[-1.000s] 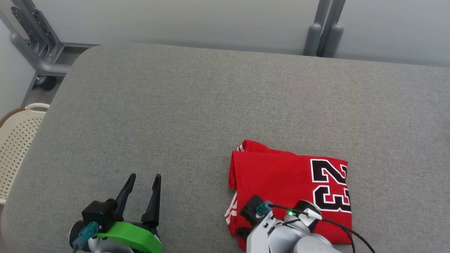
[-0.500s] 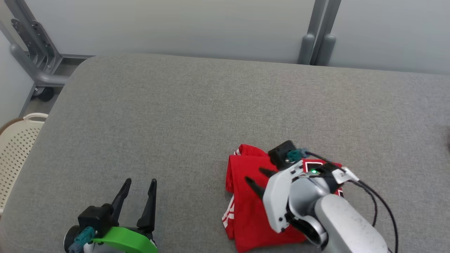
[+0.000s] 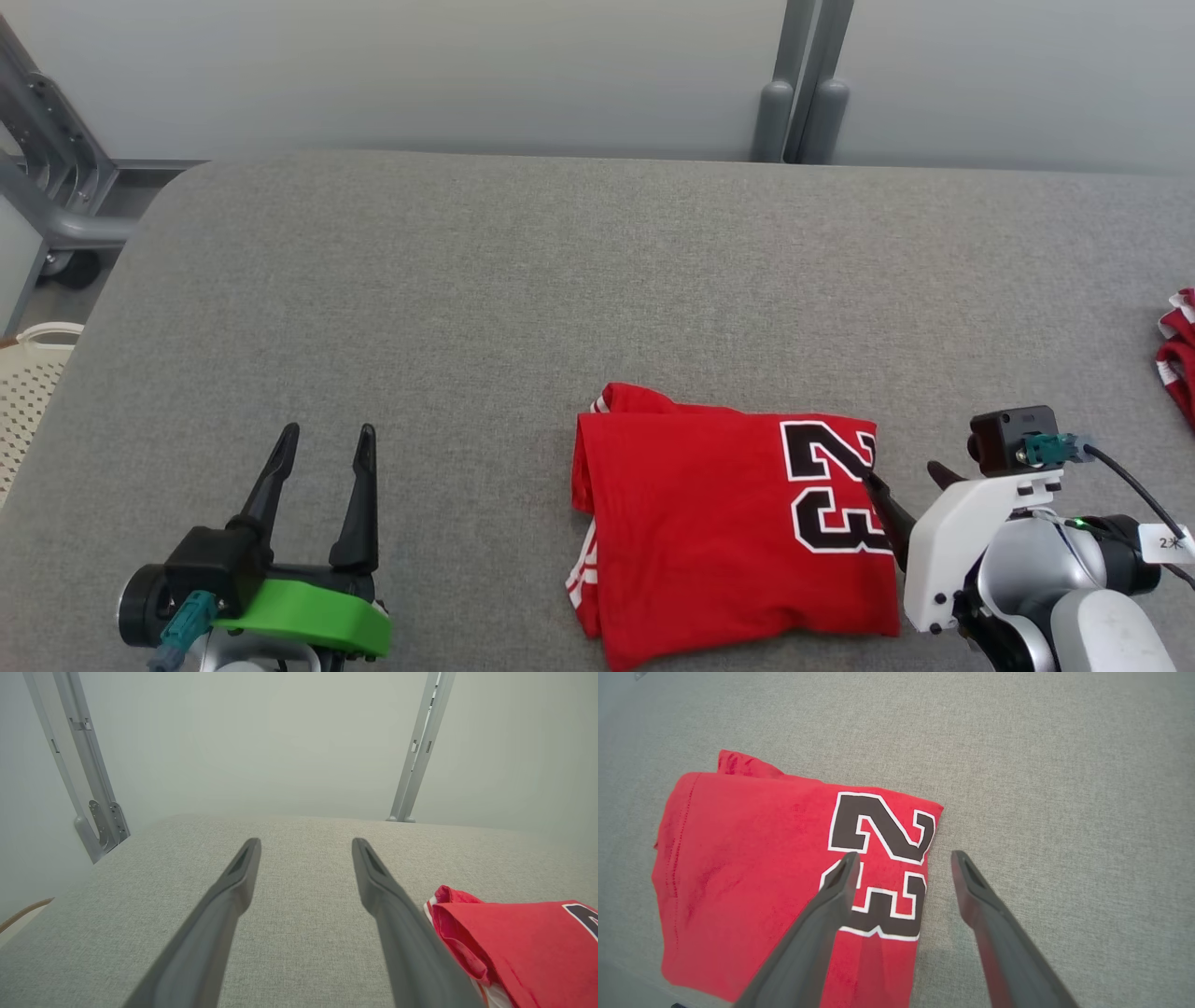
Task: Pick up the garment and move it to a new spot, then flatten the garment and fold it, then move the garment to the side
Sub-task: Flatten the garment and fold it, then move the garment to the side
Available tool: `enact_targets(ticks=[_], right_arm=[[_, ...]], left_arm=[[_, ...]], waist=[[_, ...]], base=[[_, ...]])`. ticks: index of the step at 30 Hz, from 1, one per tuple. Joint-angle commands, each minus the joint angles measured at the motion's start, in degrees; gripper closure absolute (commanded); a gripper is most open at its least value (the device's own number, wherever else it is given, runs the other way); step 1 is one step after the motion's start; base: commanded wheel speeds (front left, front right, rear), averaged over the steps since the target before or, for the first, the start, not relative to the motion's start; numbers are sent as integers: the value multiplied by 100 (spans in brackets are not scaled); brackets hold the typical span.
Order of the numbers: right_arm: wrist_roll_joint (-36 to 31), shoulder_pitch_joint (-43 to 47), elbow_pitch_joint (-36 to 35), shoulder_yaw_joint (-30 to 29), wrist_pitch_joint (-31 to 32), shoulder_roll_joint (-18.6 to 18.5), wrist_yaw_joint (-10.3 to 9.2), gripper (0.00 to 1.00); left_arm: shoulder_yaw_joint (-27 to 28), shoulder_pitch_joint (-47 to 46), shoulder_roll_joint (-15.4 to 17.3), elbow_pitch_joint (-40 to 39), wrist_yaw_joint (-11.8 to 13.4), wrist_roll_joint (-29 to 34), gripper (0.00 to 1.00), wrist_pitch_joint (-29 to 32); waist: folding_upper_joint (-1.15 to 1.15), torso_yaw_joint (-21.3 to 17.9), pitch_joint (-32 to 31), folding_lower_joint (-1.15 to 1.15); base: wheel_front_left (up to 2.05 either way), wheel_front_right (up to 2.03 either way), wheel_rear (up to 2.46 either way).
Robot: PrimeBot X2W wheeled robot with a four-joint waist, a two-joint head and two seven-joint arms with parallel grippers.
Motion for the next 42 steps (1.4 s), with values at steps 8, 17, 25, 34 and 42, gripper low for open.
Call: enact_targets(ticks=[8, 17, 25, 34, 42], right_arm=[[184, 25, 241, -206, -185, 1, -2, 0], [341, -144, 735, -143, -218, 1, -2, 0], [678, -364, 1251, -258, -225, 3, -2, 0], [555, -456, 1632, -317, -224, 13, -5, 100], [103, -733, 1438, -372, -383, -21, -9, 100]], left_arm=[[257, -211, -36, -155, 17, 313, 0, -11], [341, -296, -115, 1, -71, 341, 0, -11], [277, -420, -197, 47, -133, 369, 0, -11], [271, -507, -257, -2, -173, 406, 0, -11], [325, -509, -280, -17, -189, 467, 0, -11]], waist=[[0, -30, 252, 0], [0, 74, 508, 0], [0, 286, 761, 0], [0, 425, 934, 0], [0, 251, 887, 0]], base=[[0, 0, 0], [0, 0, 0], [0, 0, 0], [0, 0, 0], [0, 0, 0]])
